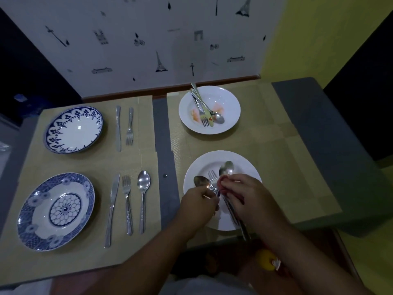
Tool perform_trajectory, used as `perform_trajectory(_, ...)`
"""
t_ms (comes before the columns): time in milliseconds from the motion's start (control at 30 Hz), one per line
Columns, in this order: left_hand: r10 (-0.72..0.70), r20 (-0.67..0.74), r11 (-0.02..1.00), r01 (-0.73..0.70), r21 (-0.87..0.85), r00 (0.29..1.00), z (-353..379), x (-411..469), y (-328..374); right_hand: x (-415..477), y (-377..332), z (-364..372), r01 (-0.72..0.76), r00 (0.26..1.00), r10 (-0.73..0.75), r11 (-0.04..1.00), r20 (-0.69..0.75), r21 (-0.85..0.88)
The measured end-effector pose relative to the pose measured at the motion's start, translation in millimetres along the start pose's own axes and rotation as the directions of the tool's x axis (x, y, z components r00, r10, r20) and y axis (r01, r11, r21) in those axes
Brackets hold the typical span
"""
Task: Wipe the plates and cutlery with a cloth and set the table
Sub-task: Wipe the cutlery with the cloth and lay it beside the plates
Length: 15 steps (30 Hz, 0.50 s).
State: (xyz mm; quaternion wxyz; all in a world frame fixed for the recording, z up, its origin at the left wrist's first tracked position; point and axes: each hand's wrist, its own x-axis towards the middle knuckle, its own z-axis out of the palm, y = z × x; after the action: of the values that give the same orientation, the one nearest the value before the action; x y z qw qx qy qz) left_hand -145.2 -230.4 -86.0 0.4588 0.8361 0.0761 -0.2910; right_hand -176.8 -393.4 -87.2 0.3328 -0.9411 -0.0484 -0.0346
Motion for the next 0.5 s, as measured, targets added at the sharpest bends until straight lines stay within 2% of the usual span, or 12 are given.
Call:
perform_trajectory(133,0.028,-0.032,0.994,-0.031,-0.105,0.999,-5,-26,-2,3,-2,6,0.239,0.968,-0.228,0.966,0.109,-0.104)
perform_trajectory(167,0.018,-0.045,0.993,-0.024,-0.115,0.999,-7,-31,-3,9,3,6,0.245,0.967,-0.233,0.962,0.105,-0.122)
perform_trajectory(300,0.010,-0.098,0.984,-0.027,-0.174,0.995,-13,-43,-5,36,18,2,0.118,0.993,-0.120,0.982,-0.007,-0.146)
perform_trajectory(433,0.012,-0.090,0.983,-0.029,-0.184,0.996,-20,-45,-8,22,-3,8,0.236,0.971,-0.225,0.956,0.083,-0.172)
perform_trajectory(500,0.026,-0.098,0.986,-0.041,-0.162,0.995,-24,-47,-12,29,-2,6,0.234,0.970,-0.216,0.953,0.110,-0.193)
